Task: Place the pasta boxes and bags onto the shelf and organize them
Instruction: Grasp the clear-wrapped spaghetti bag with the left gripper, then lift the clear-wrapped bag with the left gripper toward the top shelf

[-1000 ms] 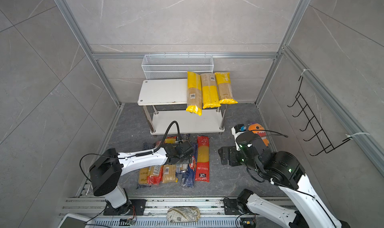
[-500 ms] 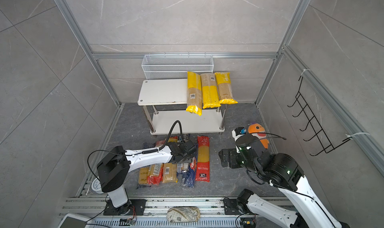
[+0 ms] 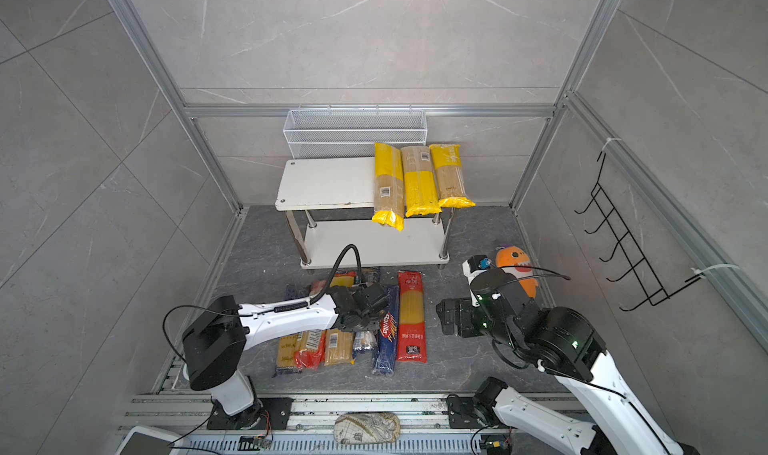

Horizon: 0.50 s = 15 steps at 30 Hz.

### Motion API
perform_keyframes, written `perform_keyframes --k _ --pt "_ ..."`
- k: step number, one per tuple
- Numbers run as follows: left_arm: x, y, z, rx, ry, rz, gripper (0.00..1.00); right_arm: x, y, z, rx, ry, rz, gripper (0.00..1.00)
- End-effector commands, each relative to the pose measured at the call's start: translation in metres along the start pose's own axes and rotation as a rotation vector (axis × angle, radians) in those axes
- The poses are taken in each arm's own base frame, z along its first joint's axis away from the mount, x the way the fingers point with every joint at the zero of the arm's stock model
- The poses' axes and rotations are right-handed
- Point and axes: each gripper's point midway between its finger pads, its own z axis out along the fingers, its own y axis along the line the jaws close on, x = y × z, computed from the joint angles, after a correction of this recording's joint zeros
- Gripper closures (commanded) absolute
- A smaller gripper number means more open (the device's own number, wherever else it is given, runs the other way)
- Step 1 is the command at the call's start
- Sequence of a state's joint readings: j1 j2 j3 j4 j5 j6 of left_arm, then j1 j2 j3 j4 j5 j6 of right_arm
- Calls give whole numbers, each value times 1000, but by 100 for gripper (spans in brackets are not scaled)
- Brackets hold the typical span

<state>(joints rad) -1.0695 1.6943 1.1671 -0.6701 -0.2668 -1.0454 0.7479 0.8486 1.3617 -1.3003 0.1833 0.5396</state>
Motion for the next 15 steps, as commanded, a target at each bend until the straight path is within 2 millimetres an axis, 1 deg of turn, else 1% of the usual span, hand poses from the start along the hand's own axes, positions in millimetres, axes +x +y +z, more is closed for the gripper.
perform_keyframes --k 1,3,4,10,13,15 --pt "-11 12 -48 32 -58 -40 93 -5 14 7 -50 2 3 0" --pt "-13 17 -64 52 -73 -48 99 -8 20 10 -70 8 3 0" --pt "-14 21 -73 60 -83 -52 100 -10 24 11 -80 7 3 0" --pt "-20 47 -128 123 -144 -93 100 -19 38 18 -126 0 17 0" --pt "-23 61 -162 177 -184 -112 100 -19 44 23 -142 17 19 0" --pt "-26 74 -187 199 -216 -123 100 -20 46 26 -145 24 18 0"
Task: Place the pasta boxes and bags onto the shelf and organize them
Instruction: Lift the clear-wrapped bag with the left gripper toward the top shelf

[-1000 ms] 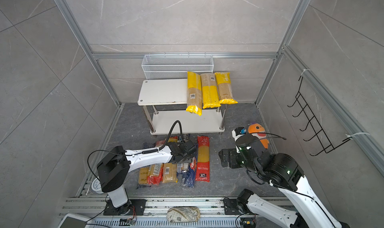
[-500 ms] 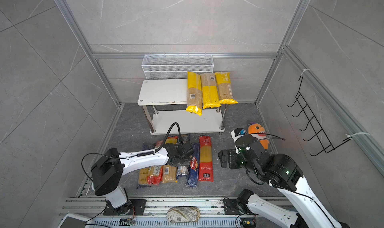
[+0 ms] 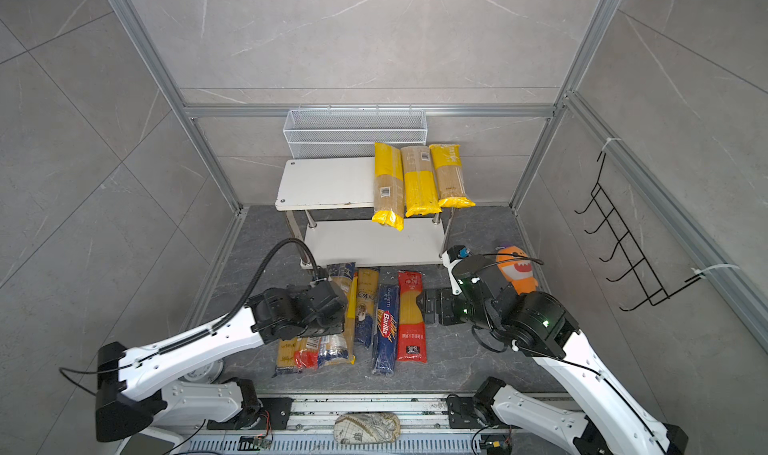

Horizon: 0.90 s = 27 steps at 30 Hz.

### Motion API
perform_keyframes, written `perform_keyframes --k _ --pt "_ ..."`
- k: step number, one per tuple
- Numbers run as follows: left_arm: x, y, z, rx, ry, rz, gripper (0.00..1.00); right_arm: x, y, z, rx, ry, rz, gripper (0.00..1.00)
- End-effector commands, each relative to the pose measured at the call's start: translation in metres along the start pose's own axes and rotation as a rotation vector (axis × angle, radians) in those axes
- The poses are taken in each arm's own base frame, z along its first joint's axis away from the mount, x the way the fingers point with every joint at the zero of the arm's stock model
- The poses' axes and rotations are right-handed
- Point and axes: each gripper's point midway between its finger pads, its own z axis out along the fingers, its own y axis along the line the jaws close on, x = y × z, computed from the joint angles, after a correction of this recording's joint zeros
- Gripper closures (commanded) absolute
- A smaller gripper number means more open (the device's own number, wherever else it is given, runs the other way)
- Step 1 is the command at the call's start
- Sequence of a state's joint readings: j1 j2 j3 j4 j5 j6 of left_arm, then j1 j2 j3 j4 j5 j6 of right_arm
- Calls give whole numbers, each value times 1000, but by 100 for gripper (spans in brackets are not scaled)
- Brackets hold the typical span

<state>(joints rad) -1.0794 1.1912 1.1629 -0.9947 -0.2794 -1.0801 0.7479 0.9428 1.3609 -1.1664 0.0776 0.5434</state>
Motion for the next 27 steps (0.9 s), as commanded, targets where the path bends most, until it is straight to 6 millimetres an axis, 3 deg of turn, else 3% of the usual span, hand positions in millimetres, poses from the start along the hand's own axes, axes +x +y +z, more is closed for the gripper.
perform_keyframes --k 1,4,8,13,16,19,22,25,27 --pt "-31 12 -60 57 -142 -48 100 -3 9 5 -35 2 8 0" --pt "-43 26 -98 48 -196 -40 100 -8 13 8 -40 -6 4 0" --pt "-69 27 -144 48 -280 -10 100 -17 18 10 -46 -16 -3 0" --pt "-108 -4 -192 68 -369 78 100 -29 24 12 -51 -40 -11 0" --pt "-135 -33 -211 69 -428 153 93 -35 25 11 -46 -61 -15 0" --pt "-165 -65 -220 96 -499 199 88 -40 25 10 -38 -82 -22 0" --pt "-196 -92 -215 179 -536 187 89 -43 21 8 -23 -103 -22 0" --pt "-228 -97 -208 238 -568 134 99 -45 17 5 -8 -122 -19 0" --pt "-247 -97 -201 277 -577 105 100 -45 14 2 4 -135 -16 0"
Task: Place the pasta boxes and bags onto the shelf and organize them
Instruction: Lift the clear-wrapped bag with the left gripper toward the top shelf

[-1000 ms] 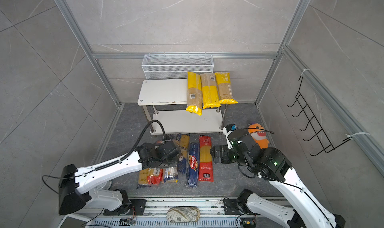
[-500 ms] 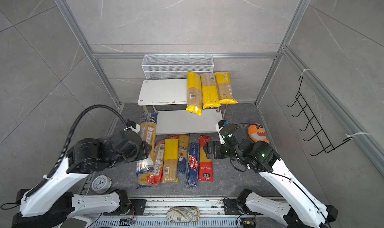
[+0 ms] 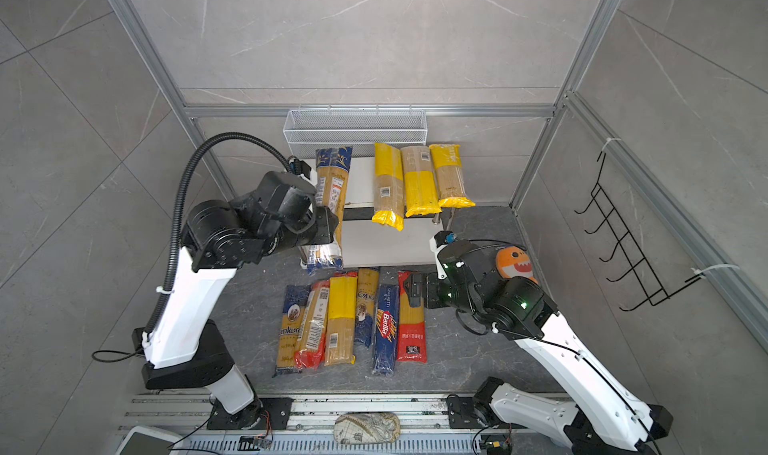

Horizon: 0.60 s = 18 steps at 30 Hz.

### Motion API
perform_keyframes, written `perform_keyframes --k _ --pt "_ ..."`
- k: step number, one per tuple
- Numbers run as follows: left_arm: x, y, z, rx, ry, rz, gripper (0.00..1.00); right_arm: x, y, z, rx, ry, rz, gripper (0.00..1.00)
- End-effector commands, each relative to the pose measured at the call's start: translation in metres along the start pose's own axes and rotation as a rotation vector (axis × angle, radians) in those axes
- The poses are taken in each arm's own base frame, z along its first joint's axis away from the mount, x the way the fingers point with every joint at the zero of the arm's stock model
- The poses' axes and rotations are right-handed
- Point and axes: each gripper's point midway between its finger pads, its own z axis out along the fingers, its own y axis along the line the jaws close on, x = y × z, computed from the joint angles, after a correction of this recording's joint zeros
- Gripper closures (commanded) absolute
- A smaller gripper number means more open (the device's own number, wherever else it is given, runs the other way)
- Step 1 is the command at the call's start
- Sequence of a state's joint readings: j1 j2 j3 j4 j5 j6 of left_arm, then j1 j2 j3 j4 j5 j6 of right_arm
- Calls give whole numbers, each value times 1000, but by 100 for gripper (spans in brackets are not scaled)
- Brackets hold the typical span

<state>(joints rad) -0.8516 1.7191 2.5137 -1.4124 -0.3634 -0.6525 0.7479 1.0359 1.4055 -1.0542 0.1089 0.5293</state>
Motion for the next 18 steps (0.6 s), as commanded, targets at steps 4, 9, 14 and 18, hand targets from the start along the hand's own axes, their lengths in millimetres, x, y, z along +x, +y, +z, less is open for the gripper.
perform_keyframes --k 4,9,14,18 --pt "-86 -22 -5 235 -236 -38 100 -13 -9 -19 38 -84 -7 0" --pt "-101 -39 18 306 -239 -21 97 -15 -18 -24 84 -100 -11 0" --pt "-108 -44 47 354 -223 -32 96 -19 -25 -30 125 -120 -5 0" --pt "-120 -40 60 368 -238 -58 94 -17 -34 -40 156 -137 8 0"
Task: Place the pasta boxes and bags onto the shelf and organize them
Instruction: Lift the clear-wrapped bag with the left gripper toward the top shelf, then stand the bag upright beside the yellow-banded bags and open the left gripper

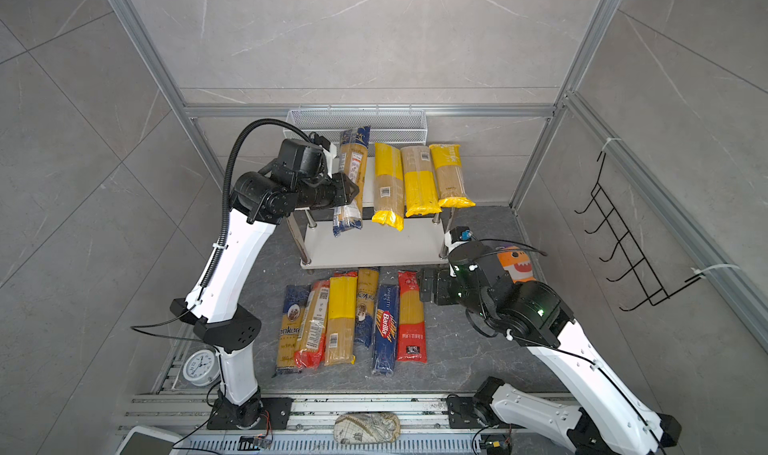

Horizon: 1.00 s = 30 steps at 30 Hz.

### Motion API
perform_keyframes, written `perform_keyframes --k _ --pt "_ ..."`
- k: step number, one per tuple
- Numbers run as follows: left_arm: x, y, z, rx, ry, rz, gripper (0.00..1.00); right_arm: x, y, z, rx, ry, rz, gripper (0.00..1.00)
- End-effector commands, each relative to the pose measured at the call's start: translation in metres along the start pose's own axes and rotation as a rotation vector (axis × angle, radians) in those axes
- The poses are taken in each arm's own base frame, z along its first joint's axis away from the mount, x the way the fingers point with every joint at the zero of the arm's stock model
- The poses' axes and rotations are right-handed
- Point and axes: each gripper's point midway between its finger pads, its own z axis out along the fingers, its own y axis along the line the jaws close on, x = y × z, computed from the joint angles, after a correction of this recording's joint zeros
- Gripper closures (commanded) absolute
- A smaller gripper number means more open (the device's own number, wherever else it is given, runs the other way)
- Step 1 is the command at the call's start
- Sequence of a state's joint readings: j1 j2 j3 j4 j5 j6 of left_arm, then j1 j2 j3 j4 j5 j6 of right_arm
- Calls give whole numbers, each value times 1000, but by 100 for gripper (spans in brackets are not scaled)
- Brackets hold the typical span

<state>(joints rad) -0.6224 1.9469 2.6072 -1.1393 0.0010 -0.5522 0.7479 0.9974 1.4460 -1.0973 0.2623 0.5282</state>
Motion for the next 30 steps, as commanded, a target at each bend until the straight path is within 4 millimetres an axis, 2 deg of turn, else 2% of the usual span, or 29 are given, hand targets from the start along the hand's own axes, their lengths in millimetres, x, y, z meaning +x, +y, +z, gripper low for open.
perform_keyframes --k 1,7,12,15,18,20,24,30 --pt "-66 -30 -29 174 -240 13 94 -2 -15 -15 50 -30 3 0" --pt "-71 -24 -7 197 -222 -24 91 0 -27 -26 91 -42 13 0" --pt "-77 -22 5 229 -219 -55 85 0 -35 -35 112 -56 15 0" --pt "-81 -20 9 254 -216 -80 68 1 -38 -36 129 -53 17 0" --pt "-83 -22 9 273 -218 -89 44 2 -39 -38 127 -58 26 0" --pt "-82 -24 9 282 -214 -95 36 3 -40 -38 125 -57 28 0" --pt "-79 -19 5 258 -207 -94 28 5 -41 -38 127 -53 29 0" --pt "-69 -15 -16 237 -198 -96 25 6 -40 -35 127 -46 16 0"
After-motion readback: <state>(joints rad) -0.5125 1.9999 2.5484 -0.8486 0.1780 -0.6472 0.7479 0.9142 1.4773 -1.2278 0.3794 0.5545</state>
